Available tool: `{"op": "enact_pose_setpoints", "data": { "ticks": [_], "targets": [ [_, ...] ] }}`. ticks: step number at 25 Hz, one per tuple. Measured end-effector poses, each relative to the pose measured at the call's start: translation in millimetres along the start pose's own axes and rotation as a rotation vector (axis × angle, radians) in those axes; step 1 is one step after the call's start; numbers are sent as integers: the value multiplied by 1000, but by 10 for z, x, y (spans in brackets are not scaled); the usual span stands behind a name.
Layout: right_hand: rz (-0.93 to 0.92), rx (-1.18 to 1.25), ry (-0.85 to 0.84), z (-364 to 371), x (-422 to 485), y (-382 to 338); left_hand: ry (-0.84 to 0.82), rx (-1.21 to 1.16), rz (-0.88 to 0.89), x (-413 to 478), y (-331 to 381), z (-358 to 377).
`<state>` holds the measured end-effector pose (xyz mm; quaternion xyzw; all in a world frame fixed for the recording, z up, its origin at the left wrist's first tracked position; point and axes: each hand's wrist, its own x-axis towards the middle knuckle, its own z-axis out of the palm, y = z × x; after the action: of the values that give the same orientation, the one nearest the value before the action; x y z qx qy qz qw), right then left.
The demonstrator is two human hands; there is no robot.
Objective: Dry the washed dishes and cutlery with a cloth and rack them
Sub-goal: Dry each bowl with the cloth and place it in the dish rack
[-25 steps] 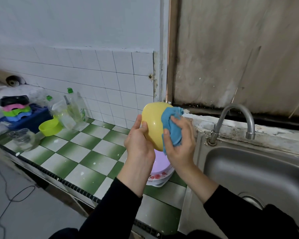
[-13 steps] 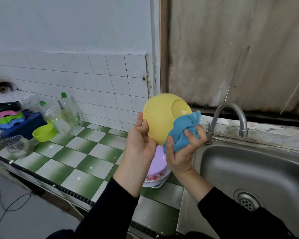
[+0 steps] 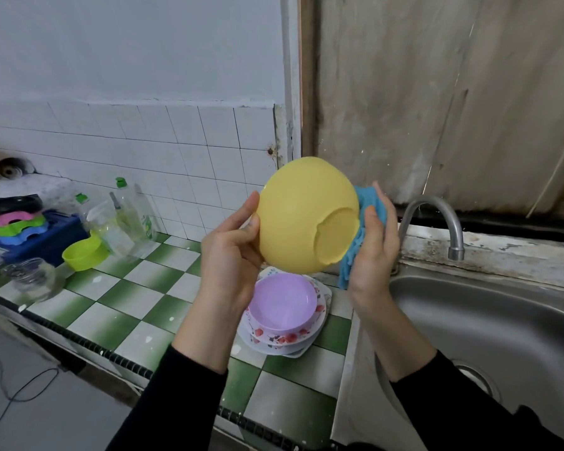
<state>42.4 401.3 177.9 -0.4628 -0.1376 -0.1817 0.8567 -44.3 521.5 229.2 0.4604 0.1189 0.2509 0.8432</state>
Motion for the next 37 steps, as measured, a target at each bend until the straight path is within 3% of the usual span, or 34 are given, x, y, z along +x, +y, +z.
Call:
{"op": "enact_pose_setpoints", "data": {
  "ticks": [3, 5, 6, 7, 10, 11, 14, 15, 17, 20, 21, 22, 25, 28, 30, 33, 37],
  "targets": [
    [-306, -343, -280, 31, -17, -89, 5, 307, 171, -78, -30, 22],
    [-522, -508, -461, 51, -86, -108, 44, 295, 182, -137, -94, 38],
    [-546, -531, -484, 47, -79, -114, 63, 255, 157, -146, -118, 32],
    [-480, -516, -454, 40, -22, -121, 74, 217, 125, -156, -135, 31],
    [29, -366, -276, 173, 215, -168, 150, 121, 63, -191, -212, 64],
    [-30, -459, -284, 224, 205, -185, 200, 79, 50, -200, -233, 88],
    [-609, -686, -565, 278, -80, -163, 240, -52, 12, -204, -220, 140],
    [-706, -693, -638, 261, -109, -146, 220, -87, 9, -221, -206, 141],
    [-630, -639, -601, 287, -1, -172, 215, -107, 21, -298, -183, 169],
    [-161, -431, -356, 466, 234, -258, 253, -89, 66, -398, -148, 258],
    [-174, -447, -333, 503, 199, -262, 258, -99, 75, -401, -128, 277],
    [-289, -479, -334, 495, 101, -218, 261, -122, 73, -377, -103, 276],
    [-869, -630, -428, 282, -164, -18, 213, -262, -17, -263, -18, 244],
    [-1091, -770, -432, 73, -179, 217, 206, -395, -113, -168, 9, 203],
    [-1053, -698, -319, 15, -247, 302, 190, -477, -150, -137, 2, 203],
    [-834, -428, -120, 68, -364, 273, 157, -528, -197, -124, -62, 171],
    [-222, -9, 9, 145, -275, 37, 118, -463, -143, -132, -132, 16]
  ]
}}
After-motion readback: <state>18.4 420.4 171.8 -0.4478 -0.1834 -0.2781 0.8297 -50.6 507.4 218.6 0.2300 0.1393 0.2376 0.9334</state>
